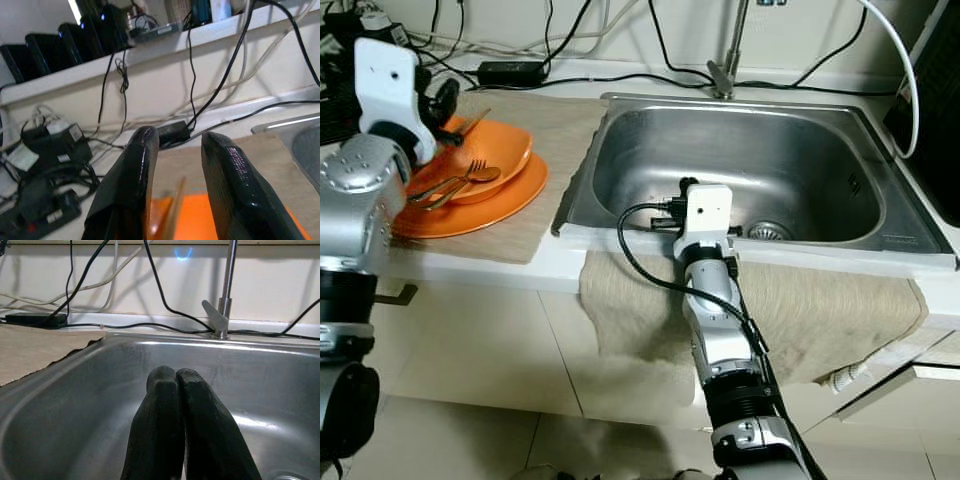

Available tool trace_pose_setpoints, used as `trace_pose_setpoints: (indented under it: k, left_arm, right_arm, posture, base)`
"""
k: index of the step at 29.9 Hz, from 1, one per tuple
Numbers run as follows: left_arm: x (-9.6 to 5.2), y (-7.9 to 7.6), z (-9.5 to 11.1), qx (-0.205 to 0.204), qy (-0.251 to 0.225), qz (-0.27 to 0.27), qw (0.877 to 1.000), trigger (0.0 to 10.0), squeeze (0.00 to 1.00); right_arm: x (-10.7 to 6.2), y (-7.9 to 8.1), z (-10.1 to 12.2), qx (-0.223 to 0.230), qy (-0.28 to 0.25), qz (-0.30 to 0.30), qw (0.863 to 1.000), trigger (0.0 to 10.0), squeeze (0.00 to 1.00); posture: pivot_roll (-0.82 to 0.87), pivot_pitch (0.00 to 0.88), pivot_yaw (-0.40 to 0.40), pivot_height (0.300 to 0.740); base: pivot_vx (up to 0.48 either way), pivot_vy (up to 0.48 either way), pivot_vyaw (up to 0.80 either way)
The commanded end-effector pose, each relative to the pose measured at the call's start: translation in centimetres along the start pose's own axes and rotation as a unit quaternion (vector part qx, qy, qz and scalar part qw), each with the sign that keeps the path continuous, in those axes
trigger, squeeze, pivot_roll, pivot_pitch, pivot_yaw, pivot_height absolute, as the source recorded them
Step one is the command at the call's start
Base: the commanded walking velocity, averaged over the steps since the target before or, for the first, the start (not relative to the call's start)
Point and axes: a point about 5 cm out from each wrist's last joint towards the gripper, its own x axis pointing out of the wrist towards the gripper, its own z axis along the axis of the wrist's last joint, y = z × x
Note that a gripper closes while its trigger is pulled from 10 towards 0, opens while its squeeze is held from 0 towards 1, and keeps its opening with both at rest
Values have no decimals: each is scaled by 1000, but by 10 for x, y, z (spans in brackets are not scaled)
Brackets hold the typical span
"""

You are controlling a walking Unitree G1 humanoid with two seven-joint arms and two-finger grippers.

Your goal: Kitchen organization

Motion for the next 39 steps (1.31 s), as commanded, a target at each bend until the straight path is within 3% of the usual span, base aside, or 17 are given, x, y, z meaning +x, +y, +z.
trace_pose_setpoints:
  k: [1,12,14,17,20,23,26,28,36,39]
  left_arm:
    - [3,6,4,11,0,-6,1000,10000,0]
    - [12,22,-1,13,28,-28,999,10000,0]
    - [18,28,-3,8,48,-48,998,10000,0]
    - [20,29,-3,8,51,-51,997,10000,0]
    - [25,32,1,4,65,-75,995,10000,0]
    - [27,33,-1,-3,83,-90,992,10000,0]
    - [27,34,-4,-8,97,-88,991,10000,0]
    - [26,33,-17,-14,146,-110,983,10000,0]
    - [12,40,-50,19,230,-135,964,10000,0]
    - [10,43,-54,18,238,-135,962,10000,0]
  right_arm:
    - [3,4,10,0,-17,13,1000,10000,0]
    - [4,17,35,54,-21,98,993,10000,0]
    - [2,14,57,71,-24,161,984,10000,0]
    - [2,14,61,73,-22,175,982,10000,0]
    - [0,15,73,121,-6,223,967,10000,0]
    - [-2,19,73,147,15,255,956,10000,0]
    - [-4,22,72,146,20,265,953,10000,0]
    - [-9,26,68,140,38,284,948,10000,0]
    - [-8,27,61,150,61,271,949,10000,0]
    - [-9,30,59,150,64,273,948,10000,0]
  posture:
    - [39,0,27,740]
    - [43,0,30,740]
    - [35,0,36,740]
    - [35,0,36,740]
    - [27,0,42,740]
    - [27,0,45,740]
    - [24,0,50,740]
    - [25,0,54,740]
    - [31,0,59,740]
    - [36,0,57,740]
  base:
    - [0,0,0]
    - [0,0,0]
    - [0,0,0]
    - [0,0,0]
    - [0,0,0]
    - [0,0,0]
    - [0,0,0]
    - [0,0,0]
    - [0,0,0]
    - [0,0,0]
